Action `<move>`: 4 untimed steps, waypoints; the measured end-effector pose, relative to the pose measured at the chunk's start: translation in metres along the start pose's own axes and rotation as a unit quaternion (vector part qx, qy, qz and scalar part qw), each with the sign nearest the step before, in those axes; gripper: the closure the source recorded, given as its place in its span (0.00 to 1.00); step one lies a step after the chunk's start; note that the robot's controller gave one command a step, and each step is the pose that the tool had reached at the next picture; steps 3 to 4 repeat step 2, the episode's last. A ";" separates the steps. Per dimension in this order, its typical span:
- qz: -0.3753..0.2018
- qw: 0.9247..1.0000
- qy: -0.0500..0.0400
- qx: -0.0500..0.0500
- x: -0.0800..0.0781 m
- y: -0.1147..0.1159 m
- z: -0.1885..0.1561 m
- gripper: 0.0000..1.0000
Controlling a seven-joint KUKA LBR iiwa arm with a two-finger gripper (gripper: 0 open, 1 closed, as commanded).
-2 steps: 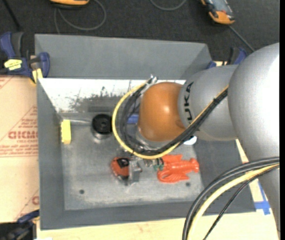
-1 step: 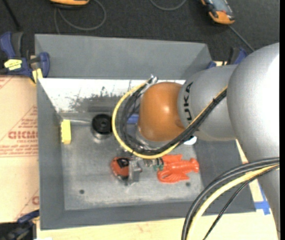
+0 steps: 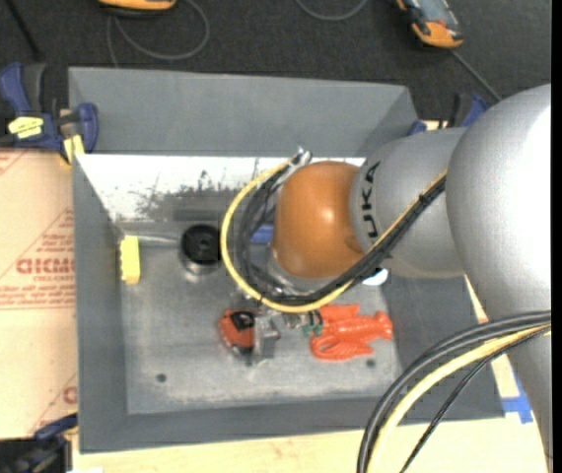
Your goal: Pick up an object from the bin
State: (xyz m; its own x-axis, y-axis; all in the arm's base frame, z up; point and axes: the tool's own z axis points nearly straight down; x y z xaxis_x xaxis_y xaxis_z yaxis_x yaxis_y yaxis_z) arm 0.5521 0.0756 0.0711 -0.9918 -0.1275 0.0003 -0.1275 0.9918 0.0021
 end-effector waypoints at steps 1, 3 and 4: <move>0.001 1.000 0.000 0.000 0.000 0.000 0.000 1.00; 0.002 1.000 0.000 0.000 0.000 0.000 0.000 1.00; 0.002 1.000 0.000 0.000 0.000 0.000 0.000 1.00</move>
Offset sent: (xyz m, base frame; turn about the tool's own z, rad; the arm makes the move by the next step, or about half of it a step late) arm 0.0000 0.0000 0.0000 0.0000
